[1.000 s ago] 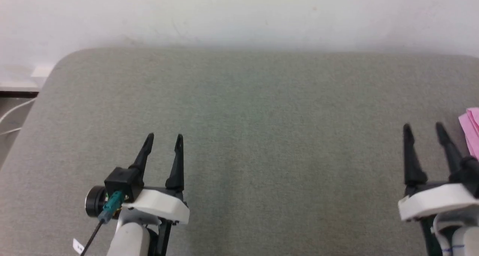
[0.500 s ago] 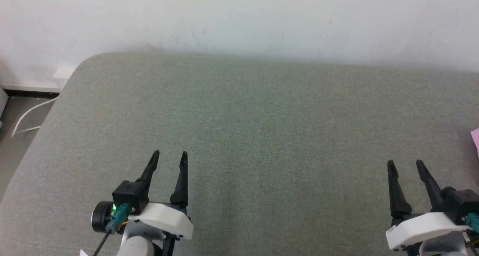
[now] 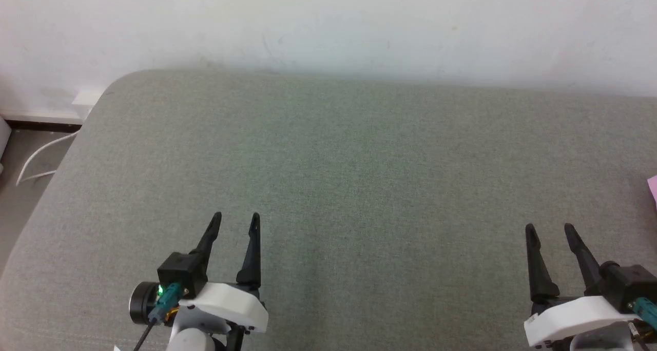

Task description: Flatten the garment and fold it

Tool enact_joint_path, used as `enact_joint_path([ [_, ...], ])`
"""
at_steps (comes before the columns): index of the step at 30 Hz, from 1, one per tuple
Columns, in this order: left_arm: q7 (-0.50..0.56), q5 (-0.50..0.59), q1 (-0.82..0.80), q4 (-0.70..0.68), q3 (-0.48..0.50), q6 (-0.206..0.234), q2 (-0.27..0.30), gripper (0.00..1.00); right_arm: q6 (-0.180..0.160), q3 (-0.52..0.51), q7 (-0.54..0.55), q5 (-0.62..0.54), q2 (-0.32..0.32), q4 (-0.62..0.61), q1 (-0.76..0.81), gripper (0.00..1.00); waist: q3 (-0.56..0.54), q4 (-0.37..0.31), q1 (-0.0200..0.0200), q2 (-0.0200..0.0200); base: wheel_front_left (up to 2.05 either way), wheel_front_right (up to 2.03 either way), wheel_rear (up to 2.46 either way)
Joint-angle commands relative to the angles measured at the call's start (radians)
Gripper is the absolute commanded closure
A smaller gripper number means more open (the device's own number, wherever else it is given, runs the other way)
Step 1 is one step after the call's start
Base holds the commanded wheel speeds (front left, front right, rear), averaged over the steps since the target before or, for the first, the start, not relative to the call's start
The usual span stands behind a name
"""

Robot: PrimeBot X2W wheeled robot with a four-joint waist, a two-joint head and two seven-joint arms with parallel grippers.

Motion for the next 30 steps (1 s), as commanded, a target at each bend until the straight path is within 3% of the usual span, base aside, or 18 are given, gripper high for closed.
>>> enact_joint_path([
  [1,0.001,-0.006,0.014,-0.007,0.001,0.006,-0.001,0.0,-0.002,0.001,-0.007,0.006,0.003,-0.004,0.009,0.0,0.001,0.0,0.0,0.0002,0.0,0.0,0.0],
  [9,0.001,-0.016,0.021,-0.014,-0.005,0.015,-0.001,0.0,-0.002,0.006,-0.009,0.013,0.003,-0.005,0.012,0.0,-0.004,0.003,0.0,0.0002,0.0,0.0,0.0],
  [10,0.0,-0.01,0.004,-0.009,-0.004,0.009,0.0,1.0,0.0,0.005,-0.001,0.009,0.0,-0.003,0.001,1.0,-0.004,0.003,0.0,0.0,0.0,0.0,0.0],
  [30,0.022,0.007,0.011,-0.031,0.007,0.011,0.0,1.0,0.0,0.013,0.021,-0.005,0.0,-0.013,-0.003,1.0,-0.003,-0.005,0.0,0.0,0.0,0.0,0.0],
])
